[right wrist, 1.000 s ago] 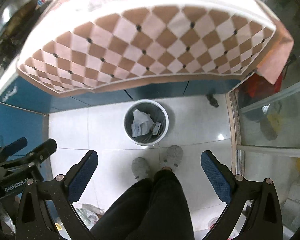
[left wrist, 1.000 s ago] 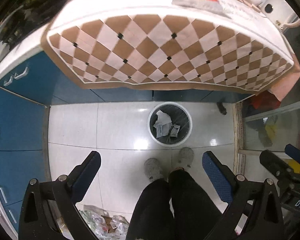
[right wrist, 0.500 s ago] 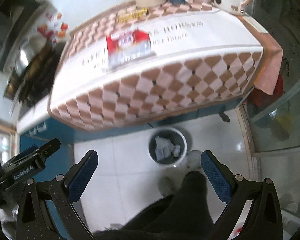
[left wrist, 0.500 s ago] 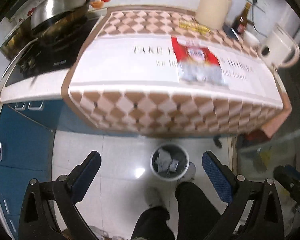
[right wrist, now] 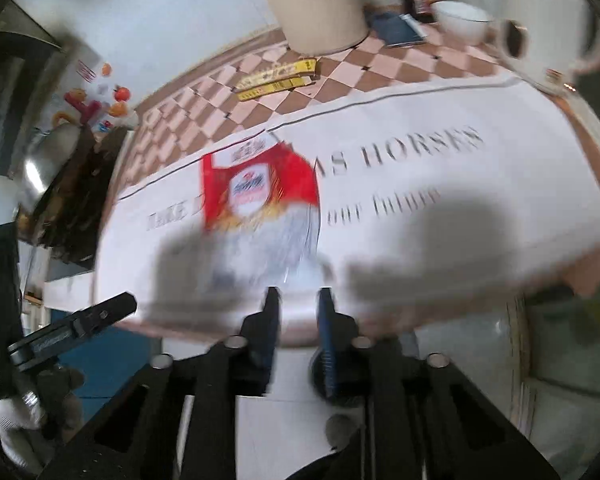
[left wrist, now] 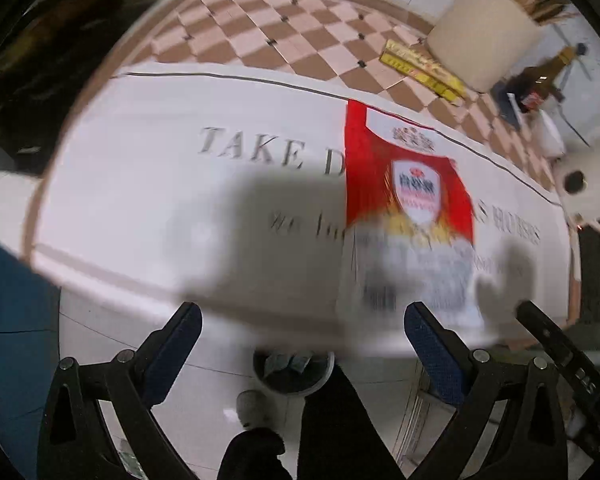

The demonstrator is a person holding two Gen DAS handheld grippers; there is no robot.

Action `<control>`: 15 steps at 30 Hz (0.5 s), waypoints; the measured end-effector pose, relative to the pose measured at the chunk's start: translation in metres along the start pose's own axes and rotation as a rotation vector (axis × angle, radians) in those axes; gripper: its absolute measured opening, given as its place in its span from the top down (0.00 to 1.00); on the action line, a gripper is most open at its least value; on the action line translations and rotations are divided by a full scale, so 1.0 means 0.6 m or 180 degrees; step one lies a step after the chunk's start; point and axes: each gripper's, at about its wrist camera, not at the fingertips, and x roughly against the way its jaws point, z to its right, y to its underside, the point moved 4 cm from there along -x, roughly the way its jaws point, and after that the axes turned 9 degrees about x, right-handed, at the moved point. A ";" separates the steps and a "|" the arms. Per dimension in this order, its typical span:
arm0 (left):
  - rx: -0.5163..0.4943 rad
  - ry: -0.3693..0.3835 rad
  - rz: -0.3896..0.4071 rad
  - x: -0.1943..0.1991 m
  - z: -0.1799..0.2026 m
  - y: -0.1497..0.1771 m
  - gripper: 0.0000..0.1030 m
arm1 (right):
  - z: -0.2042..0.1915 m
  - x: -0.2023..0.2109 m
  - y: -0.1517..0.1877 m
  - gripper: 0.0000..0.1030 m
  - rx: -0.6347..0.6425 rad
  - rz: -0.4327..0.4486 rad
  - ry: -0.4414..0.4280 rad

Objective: Collect trash
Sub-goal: 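Grasp the red sugar bag with the left tool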

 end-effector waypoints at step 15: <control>-0.0003 -0.0121 -0.0108 -0.091 0.127 -0.083 0.93 | 0.039 -0.238 -0.144 1.00 0.0347 -0.0670 -0.1058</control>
